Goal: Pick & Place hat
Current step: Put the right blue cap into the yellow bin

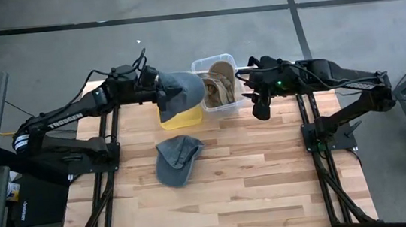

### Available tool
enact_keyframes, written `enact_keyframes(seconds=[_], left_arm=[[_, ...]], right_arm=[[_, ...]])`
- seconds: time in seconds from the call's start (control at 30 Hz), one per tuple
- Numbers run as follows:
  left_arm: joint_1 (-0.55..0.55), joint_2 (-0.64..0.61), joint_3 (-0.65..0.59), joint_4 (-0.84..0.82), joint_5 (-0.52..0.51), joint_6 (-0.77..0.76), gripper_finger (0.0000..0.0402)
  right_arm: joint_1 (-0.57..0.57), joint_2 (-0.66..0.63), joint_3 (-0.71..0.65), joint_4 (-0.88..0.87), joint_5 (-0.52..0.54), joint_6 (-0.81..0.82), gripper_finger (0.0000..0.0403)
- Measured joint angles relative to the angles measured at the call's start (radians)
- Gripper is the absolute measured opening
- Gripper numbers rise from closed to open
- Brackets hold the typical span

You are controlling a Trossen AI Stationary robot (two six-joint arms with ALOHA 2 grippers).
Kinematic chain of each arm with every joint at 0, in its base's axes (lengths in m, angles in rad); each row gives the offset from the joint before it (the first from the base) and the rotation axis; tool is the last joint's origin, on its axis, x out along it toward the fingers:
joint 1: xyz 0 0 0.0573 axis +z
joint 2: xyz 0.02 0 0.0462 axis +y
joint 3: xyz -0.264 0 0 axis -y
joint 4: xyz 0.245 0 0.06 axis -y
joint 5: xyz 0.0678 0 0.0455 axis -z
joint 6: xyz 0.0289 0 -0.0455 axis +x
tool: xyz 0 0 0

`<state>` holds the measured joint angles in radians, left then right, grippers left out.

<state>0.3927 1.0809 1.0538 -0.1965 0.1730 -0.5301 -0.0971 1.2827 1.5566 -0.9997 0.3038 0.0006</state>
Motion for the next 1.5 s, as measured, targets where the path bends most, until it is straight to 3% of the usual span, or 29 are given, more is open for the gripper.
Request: enact_keyframes(seconds=[0.27, 0.57, 0.83, 1.27, 1.5], left_arm=[[0.0, 0.0, 0.008, -0.037, 0.0, 0.031, 0.0], [0.0, 0.008, 0.229, -0.374, -0.067, 0.204, 0.0], [0.0, 0.037, 0.294, -0.606, -0.159, 0.328, 0.0], [0.0, 0.15, 0.294, -0.634, -0.236, 0.502, 0.0], [-0.004, 0.211, 0.294, -0.659, -0.342, 0.596, 0.0]], right_arm=[[0.0, 0.0, 0.0, -0.001, 0.0, 0.0, 0.0161], [0.0, 0.0, 0.0, -0.001, 0.0, 0.0, 0.0161], [0.0, 0.0, 0.0, -0.001, 0.005, -0.012, 0.0161], [0.0, 0.001, 0.0, -0.014, 0.004, -0.033, 0.0161], [0.0, 0.001, 0.0, -0.058, 0.005, -0.029, 0.0161]])
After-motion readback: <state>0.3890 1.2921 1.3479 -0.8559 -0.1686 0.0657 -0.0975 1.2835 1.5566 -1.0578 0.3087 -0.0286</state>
